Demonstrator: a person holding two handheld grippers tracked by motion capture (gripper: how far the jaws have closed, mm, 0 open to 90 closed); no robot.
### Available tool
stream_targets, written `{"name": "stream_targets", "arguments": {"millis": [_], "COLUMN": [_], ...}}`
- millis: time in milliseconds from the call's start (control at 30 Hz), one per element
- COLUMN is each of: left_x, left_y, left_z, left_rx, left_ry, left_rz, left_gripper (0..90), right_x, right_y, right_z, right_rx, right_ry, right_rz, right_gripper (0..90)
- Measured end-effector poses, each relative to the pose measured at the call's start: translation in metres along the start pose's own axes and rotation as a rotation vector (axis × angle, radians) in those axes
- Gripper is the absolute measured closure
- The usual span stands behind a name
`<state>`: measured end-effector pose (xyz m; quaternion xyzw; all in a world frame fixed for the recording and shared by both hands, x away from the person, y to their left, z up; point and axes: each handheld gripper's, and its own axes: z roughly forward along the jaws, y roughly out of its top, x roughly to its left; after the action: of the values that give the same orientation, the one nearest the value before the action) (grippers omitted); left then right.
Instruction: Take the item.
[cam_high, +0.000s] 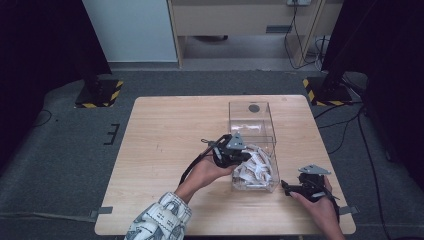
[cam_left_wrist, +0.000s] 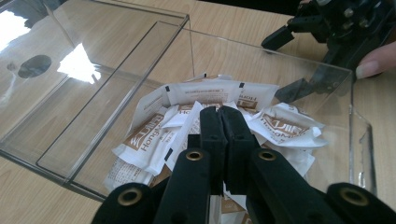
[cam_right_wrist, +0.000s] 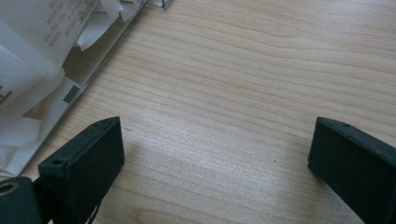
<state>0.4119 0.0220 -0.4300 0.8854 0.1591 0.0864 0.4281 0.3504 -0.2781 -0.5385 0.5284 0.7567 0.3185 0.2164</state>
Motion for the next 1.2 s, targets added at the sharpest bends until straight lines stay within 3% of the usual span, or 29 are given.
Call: {"name": "stream_targets", "arguments": {"millis": [467,1200], "left_x": [0.002,0.005], "left_y": [0.0,0.001], "left_z": [-0.006,-0.018], "left_rx": [-0.033,-0.06], "left_ry": [-0.019,0.001], "left_rz": [-0.019,-0.012], "left_gripper": [88.4,88.4], "right_x": [0.0,0.0], "right_y": [0.0,0.0], "right_z": [0.0,0.0], "right_rx": [0.0,0.0], "right_ry": [0.0,0.0], "right_rz": [0.0,-0.001], "right_gripper": [3.8,3.8]}}
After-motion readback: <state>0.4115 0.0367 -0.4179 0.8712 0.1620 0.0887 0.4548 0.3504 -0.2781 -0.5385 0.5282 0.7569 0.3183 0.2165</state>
